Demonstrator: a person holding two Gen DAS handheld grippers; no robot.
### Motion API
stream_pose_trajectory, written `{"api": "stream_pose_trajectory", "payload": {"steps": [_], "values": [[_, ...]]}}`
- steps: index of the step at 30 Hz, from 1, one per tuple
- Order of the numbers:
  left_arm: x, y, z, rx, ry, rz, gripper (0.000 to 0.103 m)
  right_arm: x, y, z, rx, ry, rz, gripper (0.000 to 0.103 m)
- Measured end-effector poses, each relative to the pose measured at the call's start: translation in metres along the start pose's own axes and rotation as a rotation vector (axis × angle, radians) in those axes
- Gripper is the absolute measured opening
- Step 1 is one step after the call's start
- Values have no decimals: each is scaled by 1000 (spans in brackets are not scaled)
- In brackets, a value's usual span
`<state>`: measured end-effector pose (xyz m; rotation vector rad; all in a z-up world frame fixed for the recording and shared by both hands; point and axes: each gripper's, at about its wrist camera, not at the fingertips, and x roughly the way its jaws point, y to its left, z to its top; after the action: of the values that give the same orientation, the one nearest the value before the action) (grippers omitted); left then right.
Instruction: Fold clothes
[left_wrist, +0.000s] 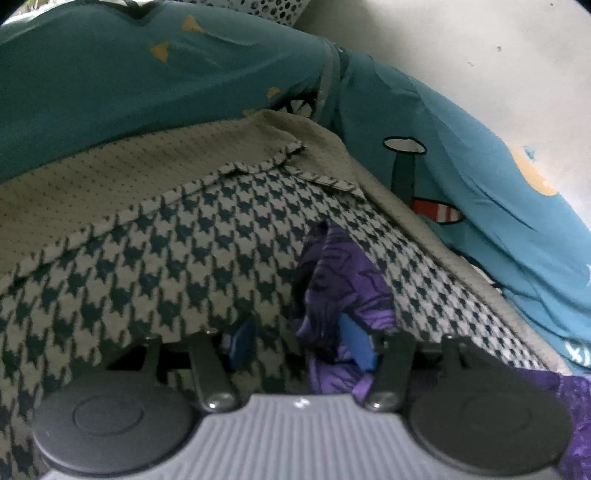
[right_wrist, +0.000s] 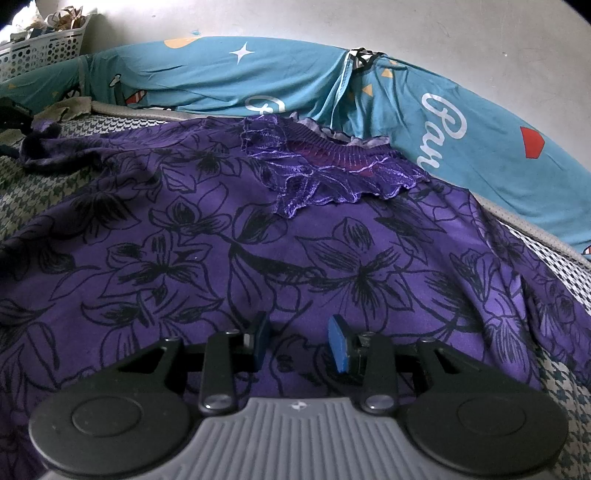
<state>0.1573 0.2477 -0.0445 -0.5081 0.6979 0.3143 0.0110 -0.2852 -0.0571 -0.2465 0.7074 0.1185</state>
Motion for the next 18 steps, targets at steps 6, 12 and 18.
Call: {"api": "stream_pose_trajectory", "payload": {"steps": [6,12,18], "values": [[-1,4,1,-69,23,-59,46,0,0,0,-4,-1,0,35],[-4,6,4,-98,8,-61,29,0,0,0,-6,-3,-2,35],[-7,9,5,-127,-3,-75,17,-1,0,0,-9,-3,-4,35]]}}
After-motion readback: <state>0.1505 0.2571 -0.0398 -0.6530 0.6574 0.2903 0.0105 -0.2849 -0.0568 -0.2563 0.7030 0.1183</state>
